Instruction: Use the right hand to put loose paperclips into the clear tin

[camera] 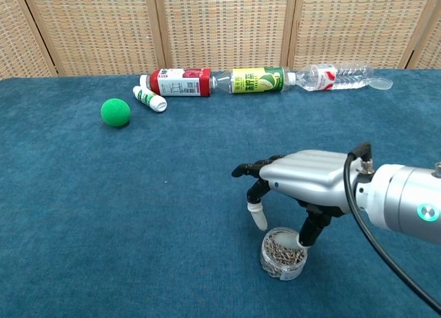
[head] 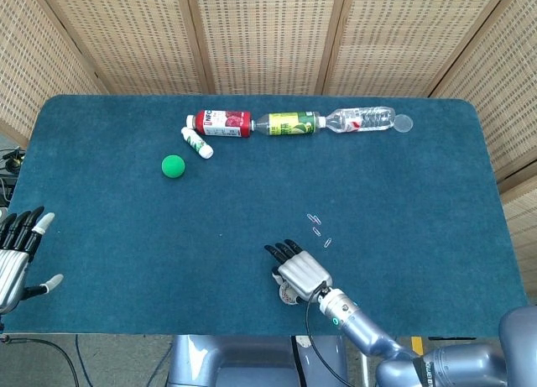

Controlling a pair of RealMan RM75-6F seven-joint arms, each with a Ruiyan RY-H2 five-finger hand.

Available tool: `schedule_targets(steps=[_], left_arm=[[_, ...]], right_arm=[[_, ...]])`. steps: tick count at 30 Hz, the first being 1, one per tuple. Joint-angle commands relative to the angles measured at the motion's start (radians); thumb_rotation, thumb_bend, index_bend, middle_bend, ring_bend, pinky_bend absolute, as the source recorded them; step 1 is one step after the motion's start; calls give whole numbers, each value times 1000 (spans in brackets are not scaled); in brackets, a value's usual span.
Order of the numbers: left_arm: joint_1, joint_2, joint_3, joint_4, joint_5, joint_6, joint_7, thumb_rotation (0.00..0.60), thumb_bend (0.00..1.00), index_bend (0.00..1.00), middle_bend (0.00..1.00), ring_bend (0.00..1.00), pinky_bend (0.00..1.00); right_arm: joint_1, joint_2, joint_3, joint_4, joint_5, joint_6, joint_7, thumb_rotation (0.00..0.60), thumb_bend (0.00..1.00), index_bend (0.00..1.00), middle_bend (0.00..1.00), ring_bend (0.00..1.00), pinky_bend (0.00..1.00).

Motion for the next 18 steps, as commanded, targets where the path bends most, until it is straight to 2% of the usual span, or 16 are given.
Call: schedule_targets(steps=[1,10,18], left_arm=[[0,0,0,1,-1,-1,-1,600,0,0,0,0,0],[-1,-2,-2,3,-7,-5,1,600,0,0,0,0,0],[-3,-7,-2,3,-13,-12,13,600,0,0,0,0,0]], right_arm=[[-3,13,16,-5,-6,15,17,600,351,468,0,0,0],[-29,73,83,64,34,63,101,600,351,468,0,0,0],[-50,38,83,210,115,47,136,600,351,468,0,0,0]])
